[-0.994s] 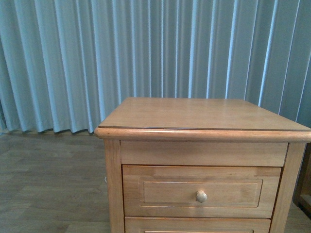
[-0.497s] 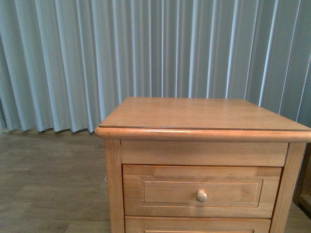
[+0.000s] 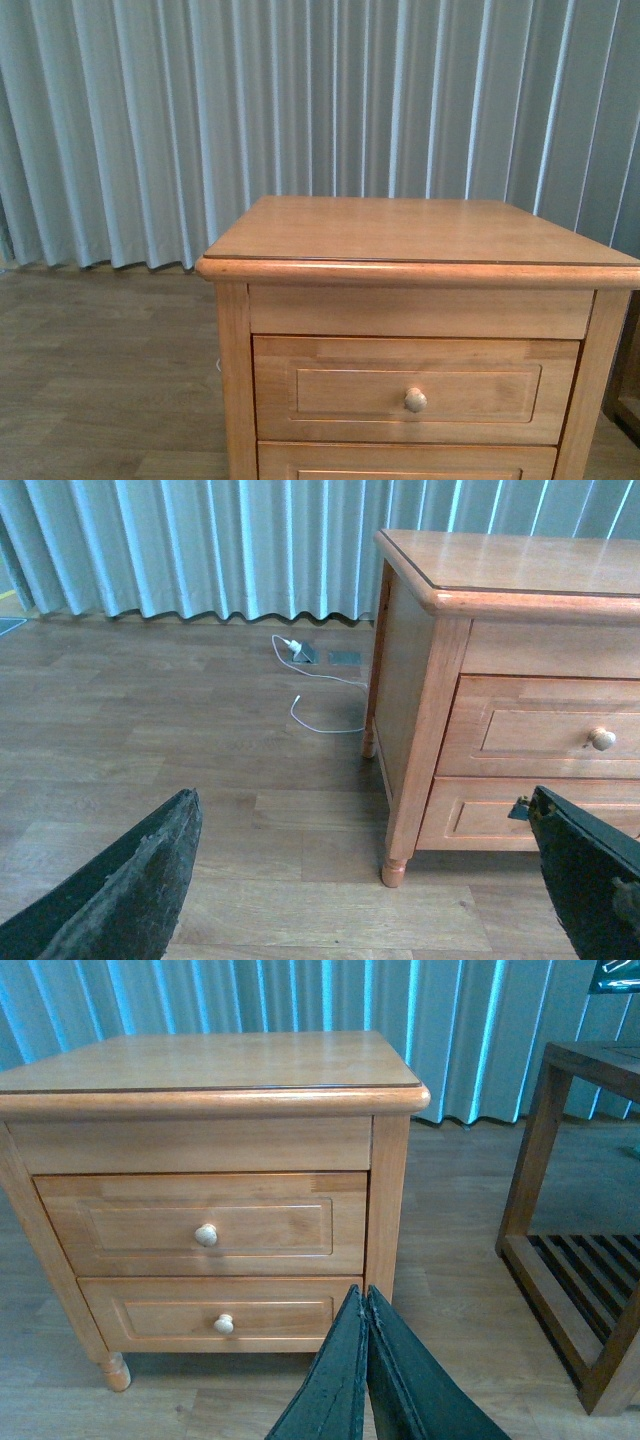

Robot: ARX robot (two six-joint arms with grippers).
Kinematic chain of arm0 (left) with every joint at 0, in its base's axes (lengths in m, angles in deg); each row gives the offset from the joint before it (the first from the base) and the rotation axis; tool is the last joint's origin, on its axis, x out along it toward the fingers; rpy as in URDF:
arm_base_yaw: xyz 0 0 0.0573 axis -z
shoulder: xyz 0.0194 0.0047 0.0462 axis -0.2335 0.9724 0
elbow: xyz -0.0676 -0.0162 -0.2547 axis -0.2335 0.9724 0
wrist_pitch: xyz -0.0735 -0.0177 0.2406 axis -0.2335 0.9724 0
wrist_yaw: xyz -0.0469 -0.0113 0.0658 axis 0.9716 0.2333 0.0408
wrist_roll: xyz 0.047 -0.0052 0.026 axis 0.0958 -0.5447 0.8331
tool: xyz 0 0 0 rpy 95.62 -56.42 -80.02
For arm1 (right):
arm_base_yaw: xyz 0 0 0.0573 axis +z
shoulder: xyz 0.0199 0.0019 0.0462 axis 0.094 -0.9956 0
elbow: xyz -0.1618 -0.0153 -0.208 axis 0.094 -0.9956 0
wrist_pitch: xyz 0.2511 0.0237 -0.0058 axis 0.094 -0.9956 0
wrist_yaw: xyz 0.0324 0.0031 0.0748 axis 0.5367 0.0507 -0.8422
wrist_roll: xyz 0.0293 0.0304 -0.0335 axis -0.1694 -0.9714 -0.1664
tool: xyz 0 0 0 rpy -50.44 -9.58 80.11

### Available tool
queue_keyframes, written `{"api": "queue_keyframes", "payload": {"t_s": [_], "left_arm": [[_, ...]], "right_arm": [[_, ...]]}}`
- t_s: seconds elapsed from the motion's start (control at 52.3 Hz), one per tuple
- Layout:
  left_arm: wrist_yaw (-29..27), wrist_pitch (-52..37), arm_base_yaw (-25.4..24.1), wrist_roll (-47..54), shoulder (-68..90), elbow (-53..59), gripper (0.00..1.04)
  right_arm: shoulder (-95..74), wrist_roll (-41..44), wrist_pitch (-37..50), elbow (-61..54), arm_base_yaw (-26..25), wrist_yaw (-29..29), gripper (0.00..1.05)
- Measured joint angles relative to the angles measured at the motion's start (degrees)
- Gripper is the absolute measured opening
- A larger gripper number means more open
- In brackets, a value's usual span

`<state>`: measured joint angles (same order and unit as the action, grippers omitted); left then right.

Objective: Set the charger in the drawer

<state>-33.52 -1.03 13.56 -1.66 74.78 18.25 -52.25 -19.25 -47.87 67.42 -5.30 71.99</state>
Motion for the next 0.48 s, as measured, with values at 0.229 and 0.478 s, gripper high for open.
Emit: {"api": "queue_keyframes", "payload": {"t_s": [0.229,0.478], "left_arm": [[0.0,0.0,0.0,0.0,0.0,0.0,0.99],[0.0,0.0,0.0,0.0,0.0,0.0,0.99]], "right_arm": [[0.0,0.1,0.0,0.0,0.0,0.0,0.29],[0.0,0.1,0.0,0.0,0.0,0.0,0.76]]}}
